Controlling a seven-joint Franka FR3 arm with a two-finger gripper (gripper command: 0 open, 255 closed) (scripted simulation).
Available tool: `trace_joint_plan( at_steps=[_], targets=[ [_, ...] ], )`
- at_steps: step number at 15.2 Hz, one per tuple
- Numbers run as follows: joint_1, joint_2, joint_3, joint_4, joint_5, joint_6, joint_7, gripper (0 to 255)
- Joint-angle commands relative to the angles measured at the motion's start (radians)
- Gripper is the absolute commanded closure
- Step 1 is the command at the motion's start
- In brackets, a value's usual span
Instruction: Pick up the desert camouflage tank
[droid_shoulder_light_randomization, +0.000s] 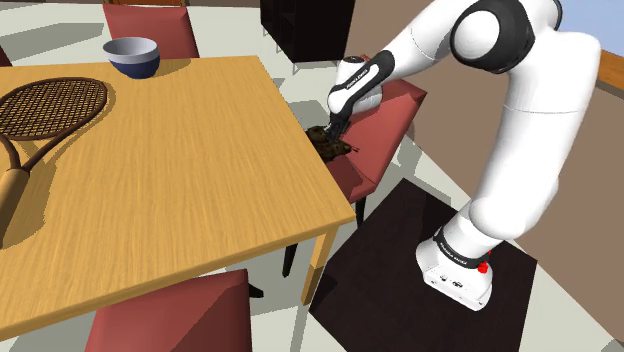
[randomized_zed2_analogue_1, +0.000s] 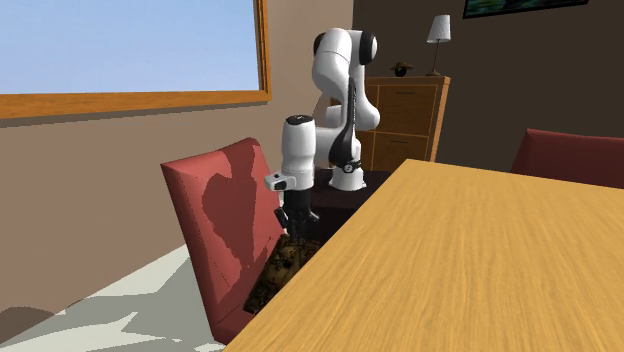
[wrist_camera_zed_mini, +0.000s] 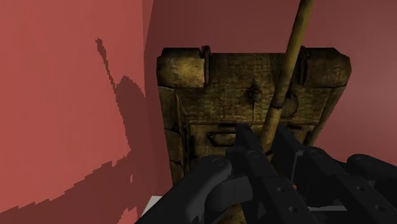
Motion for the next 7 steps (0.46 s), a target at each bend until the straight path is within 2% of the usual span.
trace_joint_plan(
  at_steps=[1,7],
  targets=[
    [0.001,-0.026,-0.002,-0.003,-0.003,-0.019,0.000,255],
    [0.004,-0.071,-0.006,-0.003,-0.009,-0.065,0.003,255]
  ],
)
